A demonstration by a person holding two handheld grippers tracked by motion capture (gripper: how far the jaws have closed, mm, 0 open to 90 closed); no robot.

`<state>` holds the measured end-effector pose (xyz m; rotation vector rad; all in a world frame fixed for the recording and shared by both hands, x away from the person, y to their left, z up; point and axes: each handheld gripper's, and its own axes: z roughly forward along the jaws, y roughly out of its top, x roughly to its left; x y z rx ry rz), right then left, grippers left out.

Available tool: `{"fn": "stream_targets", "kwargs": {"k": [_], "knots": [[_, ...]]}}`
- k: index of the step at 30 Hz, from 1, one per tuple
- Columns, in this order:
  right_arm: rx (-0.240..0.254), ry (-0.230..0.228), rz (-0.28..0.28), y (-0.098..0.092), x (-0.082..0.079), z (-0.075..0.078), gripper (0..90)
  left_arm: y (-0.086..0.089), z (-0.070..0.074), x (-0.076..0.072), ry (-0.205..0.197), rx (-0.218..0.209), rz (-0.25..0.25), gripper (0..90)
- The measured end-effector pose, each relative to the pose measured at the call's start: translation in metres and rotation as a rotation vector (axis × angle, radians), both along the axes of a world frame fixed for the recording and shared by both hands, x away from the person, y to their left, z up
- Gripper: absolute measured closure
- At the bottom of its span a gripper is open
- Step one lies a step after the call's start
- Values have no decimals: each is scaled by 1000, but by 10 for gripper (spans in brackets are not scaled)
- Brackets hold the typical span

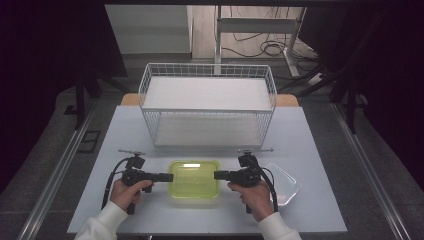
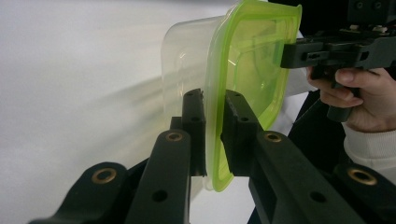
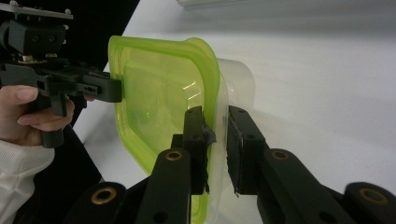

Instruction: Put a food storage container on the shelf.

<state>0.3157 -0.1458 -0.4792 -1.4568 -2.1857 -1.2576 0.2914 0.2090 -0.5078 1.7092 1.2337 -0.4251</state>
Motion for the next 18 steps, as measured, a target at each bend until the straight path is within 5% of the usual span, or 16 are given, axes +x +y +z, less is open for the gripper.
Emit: {"fn": "stream_targets", "kwargs": {"k": [18], "knots": [[30, -94, 41, -1, -6, 16, 773, 4, 15, -5, -70, -27, 1, 806]]}}
